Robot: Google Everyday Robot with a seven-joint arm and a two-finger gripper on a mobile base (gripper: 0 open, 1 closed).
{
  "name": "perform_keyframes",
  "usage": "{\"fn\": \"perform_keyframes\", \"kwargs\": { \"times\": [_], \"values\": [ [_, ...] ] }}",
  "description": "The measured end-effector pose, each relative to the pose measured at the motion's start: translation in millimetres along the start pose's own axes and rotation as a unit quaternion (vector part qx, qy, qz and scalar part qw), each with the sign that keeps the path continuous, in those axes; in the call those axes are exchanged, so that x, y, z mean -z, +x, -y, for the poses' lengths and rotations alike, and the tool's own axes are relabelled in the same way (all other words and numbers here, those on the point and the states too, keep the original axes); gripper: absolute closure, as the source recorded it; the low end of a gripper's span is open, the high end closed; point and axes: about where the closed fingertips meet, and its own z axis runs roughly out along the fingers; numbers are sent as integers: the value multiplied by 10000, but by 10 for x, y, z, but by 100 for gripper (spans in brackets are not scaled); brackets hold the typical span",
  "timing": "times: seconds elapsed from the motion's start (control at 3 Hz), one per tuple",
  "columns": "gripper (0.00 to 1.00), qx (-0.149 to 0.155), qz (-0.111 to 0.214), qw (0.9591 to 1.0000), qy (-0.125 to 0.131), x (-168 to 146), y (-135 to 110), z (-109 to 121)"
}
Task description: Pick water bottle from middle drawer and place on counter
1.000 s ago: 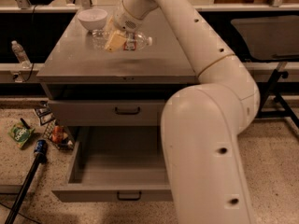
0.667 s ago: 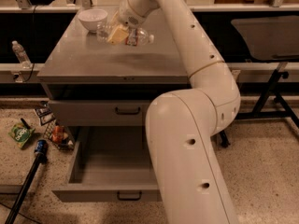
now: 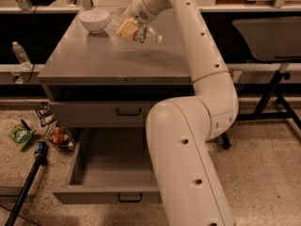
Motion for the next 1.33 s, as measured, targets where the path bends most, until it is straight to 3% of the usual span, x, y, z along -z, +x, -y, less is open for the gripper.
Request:
{"fn": "perform_keyframes", "kwargs": {
  "times": [0.33,1.0,1.33],
  "values": [
    [0,-248,-89,9996,-87,-121,177,-28],
    [0,-436,-74,9990,-2,-56,284,28],
    [0,-537,644,9950,538,595,311,327]
  ]
}}
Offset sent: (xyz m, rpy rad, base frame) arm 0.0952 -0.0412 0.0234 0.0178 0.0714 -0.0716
